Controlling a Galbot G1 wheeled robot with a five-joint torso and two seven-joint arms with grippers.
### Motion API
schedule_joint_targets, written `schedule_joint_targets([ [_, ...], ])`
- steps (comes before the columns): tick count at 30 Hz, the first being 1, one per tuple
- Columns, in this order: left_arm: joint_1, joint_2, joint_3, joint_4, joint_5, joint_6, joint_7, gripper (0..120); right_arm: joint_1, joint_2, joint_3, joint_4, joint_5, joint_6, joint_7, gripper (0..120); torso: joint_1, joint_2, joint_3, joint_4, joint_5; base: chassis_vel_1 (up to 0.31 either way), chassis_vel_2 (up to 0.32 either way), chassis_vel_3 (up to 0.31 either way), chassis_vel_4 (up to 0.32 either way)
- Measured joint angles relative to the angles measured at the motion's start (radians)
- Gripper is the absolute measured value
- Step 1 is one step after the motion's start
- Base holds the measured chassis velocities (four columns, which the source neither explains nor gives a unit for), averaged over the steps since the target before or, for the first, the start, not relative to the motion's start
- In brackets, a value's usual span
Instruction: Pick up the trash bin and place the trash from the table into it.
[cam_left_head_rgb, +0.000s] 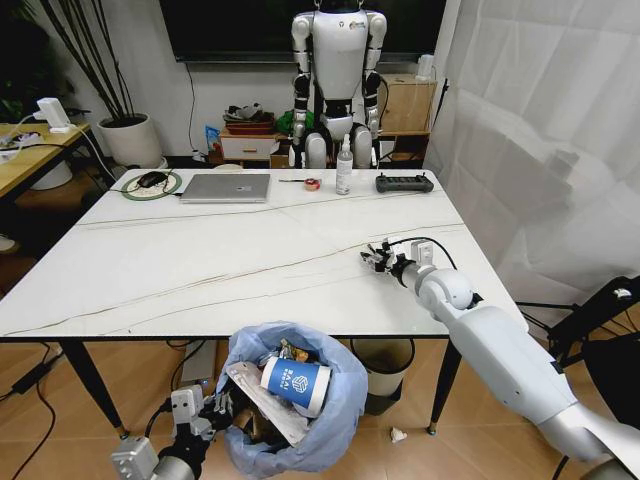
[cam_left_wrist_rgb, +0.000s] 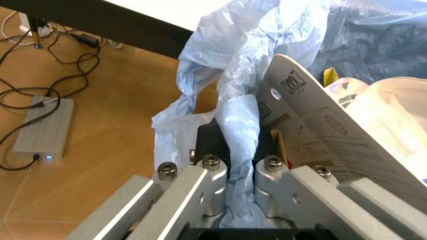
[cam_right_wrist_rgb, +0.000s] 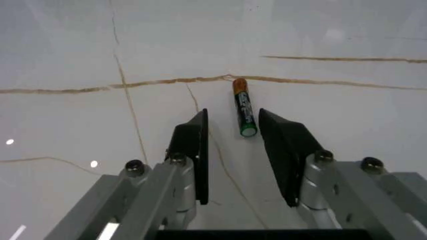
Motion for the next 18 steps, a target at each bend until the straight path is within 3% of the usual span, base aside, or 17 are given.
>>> schedule_joint_targets([
  [8, -0.001, -0.001, 0.000, -0.001, 0.000, -0.001, 0.000, 0, -0.003, -0.010, -0.001, 0.006, -0.004, 0.001, 0.000, 1, 0.000, 0.000, 0.000, 0.0000, 0.0000, 0.000, 0.000, 0.000, 0.000],
  [18, -0.004, -0.002, 0.001, -0.001, -0.001, -0.001, 0.001, 0, -0.004, -0.026, 0.006, 0.054, 0.041, 0.023, -0.009, 0, 0.000, 0.000, 0.000, 0.0001, 0.0003, 0.000, 0.000, 0.000, 0.000],
])
